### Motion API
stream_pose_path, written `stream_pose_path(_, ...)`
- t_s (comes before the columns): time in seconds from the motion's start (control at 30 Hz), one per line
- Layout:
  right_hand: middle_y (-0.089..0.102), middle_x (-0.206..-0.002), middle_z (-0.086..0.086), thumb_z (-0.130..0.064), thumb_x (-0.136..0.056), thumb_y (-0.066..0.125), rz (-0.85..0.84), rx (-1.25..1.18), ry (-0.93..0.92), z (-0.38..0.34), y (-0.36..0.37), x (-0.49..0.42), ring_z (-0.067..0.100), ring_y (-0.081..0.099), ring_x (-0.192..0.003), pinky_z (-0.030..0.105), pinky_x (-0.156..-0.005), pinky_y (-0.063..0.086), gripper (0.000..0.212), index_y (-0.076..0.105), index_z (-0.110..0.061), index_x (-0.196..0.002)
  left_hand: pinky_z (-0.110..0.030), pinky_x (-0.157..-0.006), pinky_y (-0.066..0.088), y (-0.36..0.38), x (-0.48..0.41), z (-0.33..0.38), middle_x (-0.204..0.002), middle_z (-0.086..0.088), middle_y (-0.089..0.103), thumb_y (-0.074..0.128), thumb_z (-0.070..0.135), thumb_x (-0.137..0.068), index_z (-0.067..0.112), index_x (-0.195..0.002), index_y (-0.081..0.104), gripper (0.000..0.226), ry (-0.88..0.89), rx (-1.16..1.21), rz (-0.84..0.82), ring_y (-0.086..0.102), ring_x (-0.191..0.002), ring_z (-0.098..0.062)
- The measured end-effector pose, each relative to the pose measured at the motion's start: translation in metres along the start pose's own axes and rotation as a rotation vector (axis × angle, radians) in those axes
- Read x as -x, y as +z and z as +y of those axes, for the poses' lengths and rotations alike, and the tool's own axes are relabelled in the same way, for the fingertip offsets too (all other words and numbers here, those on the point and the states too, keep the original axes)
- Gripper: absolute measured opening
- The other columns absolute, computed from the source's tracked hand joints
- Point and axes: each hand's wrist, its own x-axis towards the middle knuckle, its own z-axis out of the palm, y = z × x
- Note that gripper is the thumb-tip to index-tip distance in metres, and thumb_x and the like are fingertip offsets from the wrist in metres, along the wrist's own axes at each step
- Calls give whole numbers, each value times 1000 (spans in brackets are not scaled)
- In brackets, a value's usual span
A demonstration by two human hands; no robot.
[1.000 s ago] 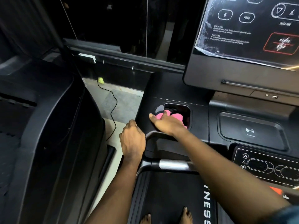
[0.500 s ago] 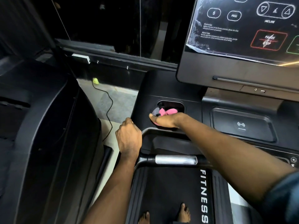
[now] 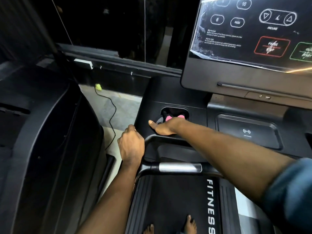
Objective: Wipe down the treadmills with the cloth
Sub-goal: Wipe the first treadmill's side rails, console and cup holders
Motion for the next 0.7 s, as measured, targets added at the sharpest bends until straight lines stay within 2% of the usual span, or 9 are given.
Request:
stream_pose_path(0.07,7,-171,-3,-85,-89,6,15,159,11,-8,5,-6,29,8,-157,51,-124,11,91,11,-30,-162,-46,-77,48,0,1,-2,-96,-21,70,43,6,-95,5,-107,62,23,0,24,-1,66,-88,-43)
stream_pose_path(0.17,10,-170,-5,-88,-85,8,-39,15,-24,-6,2,-26,29,11,-157,56,-124,13,95,20,-31,-161,-46,-78,49,0,-1,1,-96,-21,70,43,6,-94,4,-106,62,23,-3,34,-3,66,-88,-43)
stream_pose_path(0.27,26,-167,1,-80,-92,28,-29,-106,-57,5,7,-29,26,21,-154,47,-125,16,76,45,-32,-148,-46,-77,49,1,-2,3,-95,-18,70,42,8,-94,6,-103,61,21,-13,8,-8,66,-87,-40)
stream_pose_path(0.37,39,-161,4,-60,-102,34,48,-123,-120,19,8,-19,27,34,-148,38,-117,25,60,51,-21,-144,-46,-77,49,2,-2,5,-93,-17,69,42,10,-94,6,-100,60,19,-22,-10,-3,66,-85,-39)
stream_pose_path(0.47,63,-127,4,-60,-91,49,182,-471,-51,21,15,-26,29,55,-123,40,-108,40,54,65,-17,-119,-47,-80,47,4,-1,4,-92,-16,70,44,10,-94,6,-98,60,17,-25,-26,6,67,-85,-38)
stream_pose_path(0.57,62,-107,6,-64,-90,43,459,-818,12,9,25,-48,30,59,-117,46,-112,39,56,63,-14,-105,-46,-80,47,5,-1,4,-92,-16,70,44,10,-95,6,-99,60,17,-15,-38,-4,67,-85,-38)
stream_pose_path(0.63,56,-128,13,-53,-99,39,437,-1515,58,-26,13,-38,29,47,-130,47,-119,29,59,57,-1,-121,-46,-80,46,4,0,3,-94,-16,70,44,11,-95,6,-100,60,17,-13,-38,-7,66,-87,-39)
stream_pose_path(0.67,40,-152,18,-54,-97,40,399,-1108,-89,-37,20,-31,33,34,-143,48,-123,22,74,43,5,-141,-46,-81,46,4,0,3,-95,-17,70,44,11,-96,7,-100,60,17,-11,-36,-11,66,-88,-40)
stream_pose_path(0.7,17,-164,24,-57,-93,43,427,-1073,-176,-39,27,-19,39,18,-151,50,-124,15,89,25,6,-153,-46,-81,46,3,1,2,-96,-17,70,44,11,-96,7,-100,60,17,-7,-31,-14,66,-89,-41)
